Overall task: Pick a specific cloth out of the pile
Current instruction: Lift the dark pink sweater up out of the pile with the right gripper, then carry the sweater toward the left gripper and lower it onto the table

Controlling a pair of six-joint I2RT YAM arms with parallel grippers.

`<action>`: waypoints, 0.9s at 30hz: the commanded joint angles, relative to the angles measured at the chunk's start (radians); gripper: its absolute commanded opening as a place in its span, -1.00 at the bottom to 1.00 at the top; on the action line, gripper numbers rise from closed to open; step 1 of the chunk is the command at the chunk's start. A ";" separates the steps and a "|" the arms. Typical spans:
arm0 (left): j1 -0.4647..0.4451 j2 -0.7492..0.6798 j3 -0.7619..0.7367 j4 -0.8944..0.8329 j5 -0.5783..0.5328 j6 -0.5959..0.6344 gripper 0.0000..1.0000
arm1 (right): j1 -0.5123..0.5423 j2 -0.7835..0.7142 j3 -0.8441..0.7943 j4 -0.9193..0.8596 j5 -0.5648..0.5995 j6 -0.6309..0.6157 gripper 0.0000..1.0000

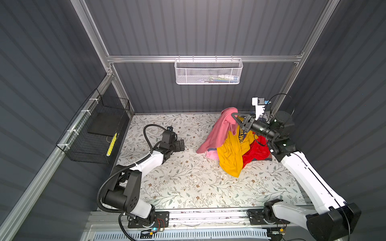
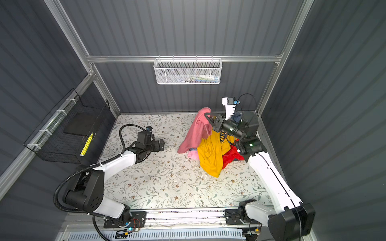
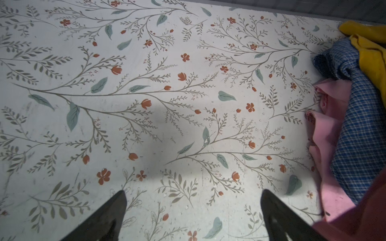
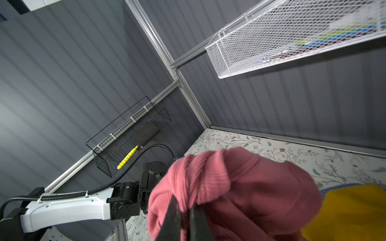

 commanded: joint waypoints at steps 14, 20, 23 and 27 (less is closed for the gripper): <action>0.053 -0.287 -0.152 -0.028 -0.282 -0.098 1.00 | 0.331 0.490 0.477 0.073 -0.045 0.033 -1.00; 0.085 -0.409 -0.209 -0.118 -0.413 -0.160 1.00 | 0.382 0.646 0.661 -0.039 -0.084 0.014 -1.00; 0.089 -0.443 -0.221 -0.161 -0.474 -0.185 1.00 | 0.395 0.700 0.664 -0.066 -0.053 0.000 -1.00; 0.091 -0.459 -0.224 -0.182 -0.488 -0.192 1.00 | 0.412 0.806 0.705 -0.166 -0.063 -0.067 -1.00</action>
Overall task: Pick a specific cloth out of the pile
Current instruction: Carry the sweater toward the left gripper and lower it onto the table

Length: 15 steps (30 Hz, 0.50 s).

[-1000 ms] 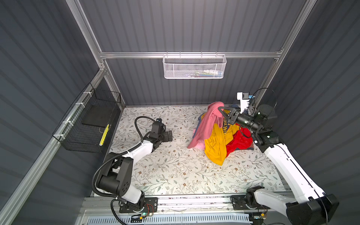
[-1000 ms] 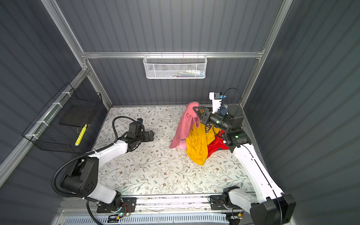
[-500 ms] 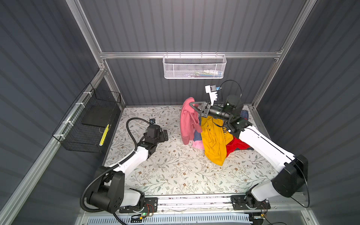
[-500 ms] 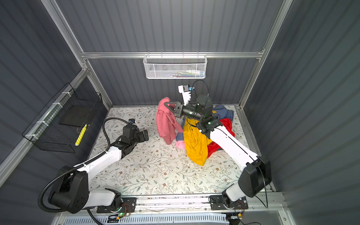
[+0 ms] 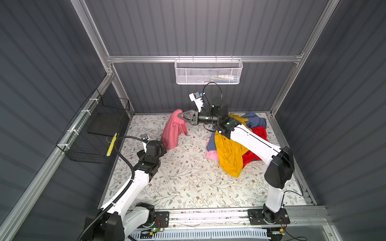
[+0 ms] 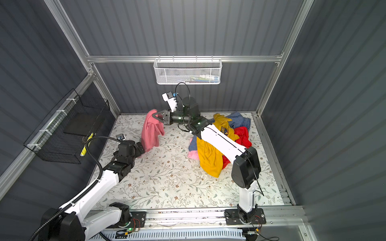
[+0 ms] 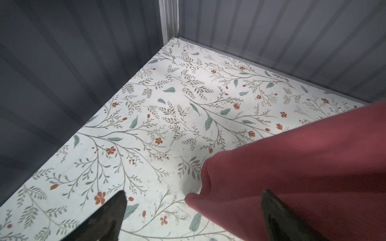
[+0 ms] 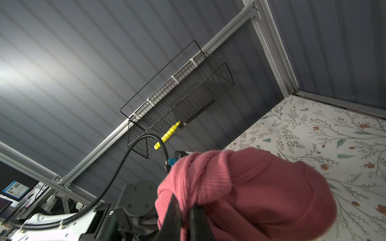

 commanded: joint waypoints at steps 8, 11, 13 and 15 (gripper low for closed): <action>0.010 -0.042 -0.004 -0.079 -0.080 -0.045 1.00 | 0.054 0.071 0.065 -0.479 0.181 -0.356 -1.00; 0.010 -0.061 -0.004 -0.085 -0.090 -0.052 1.00 | 0.071 0.063 0.074 -0.601 0.237 -0.443 -1.00; 0.011 -0.076 -0.004 -0.094 -0.105 -0.062 1.00 | 0.098 0.088 0.122 -0.676 0.253 -0.498 -1.00; 0.013 -0.089 -0.006 -0.104 -0.116 -0.074 1.00 | 0.135 0.139 0.205 -0.753 0.269 -0.539 -1.00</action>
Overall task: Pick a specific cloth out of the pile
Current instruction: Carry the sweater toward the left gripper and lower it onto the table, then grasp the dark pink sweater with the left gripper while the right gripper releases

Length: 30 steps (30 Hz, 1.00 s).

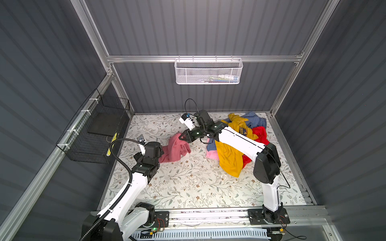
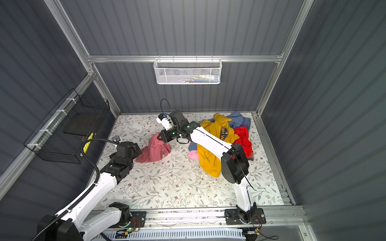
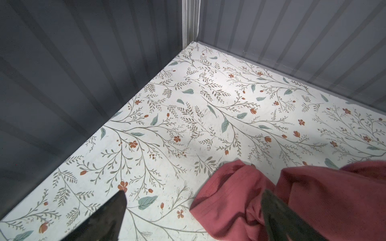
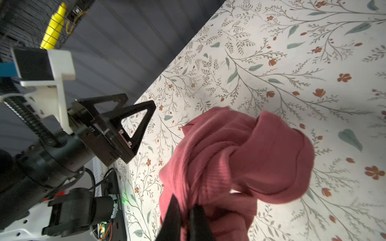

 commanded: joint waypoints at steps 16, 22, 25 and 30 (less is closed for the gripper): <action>0.011 -0.085 -0.011 -0.136 -0.112 -0.110 1.00 | 0.155 0.435 0.577 -0.531 0.141 -0.261 -0.82; 0.011 -0.052 0.013 -0.139 -0.079 -0.087 1.00 | 0.155 0.443 0.554 -0.552 0.216 -0.259 -0.03; 0.011 -0.005 0.038 -0.149 -0.012 -0.059 1.00 | 0.153 0.398 0.504 -0.525 0.255 -0.268 0.11; 0.011 0.076 0.063 -0.134 0.144 -0.030 1.00 | 0.143 0.254 0.356 -0.457 0.344 -0.268 0.74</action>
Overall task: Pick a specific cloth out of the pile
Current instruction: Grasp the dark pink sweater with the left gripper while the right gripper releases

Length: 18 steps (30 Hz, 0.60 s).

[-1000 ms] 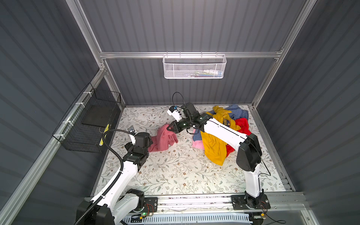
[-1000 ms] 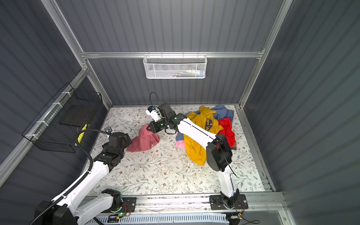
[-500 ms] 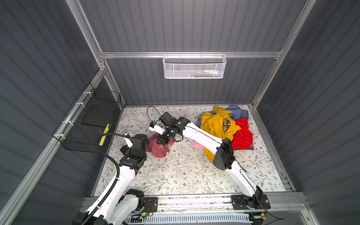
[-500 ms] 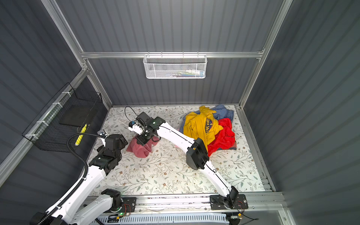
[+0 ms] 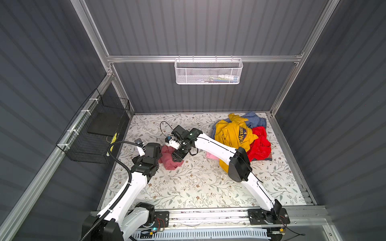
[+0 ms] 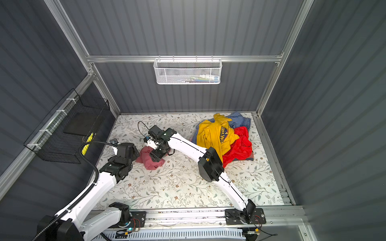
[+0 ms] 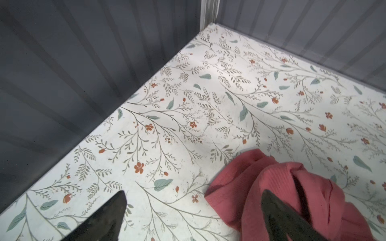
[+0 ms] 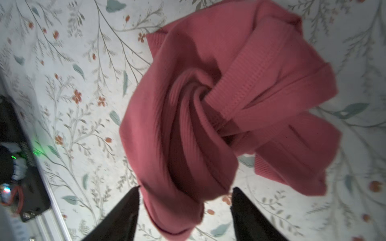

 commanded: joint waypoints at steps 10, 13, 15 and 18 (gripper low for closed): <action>-0.035 0.336 0.274 -0.114 0.436 0.197 1.00 | -0.089 -0.501 -0.517 0.253 0.118 0.047 0.98; -0.077 0.431 0.356 -0.186 0.451 0.177 1.00 | -0.128 -0.586 -0.613 0.264 0.159 0.053 0.98; -0.099 0.502 0.419 -0.267 0.443 0.141 1.00 | -0.163 -0.632 -0.665 0.259 0.189 0.064 0.98; -0.125 0.600 0.508 -0.402 0.399 0.081 1.00 | -0.213 -0.700 -0.729 0.252 0.224 0.076 0.98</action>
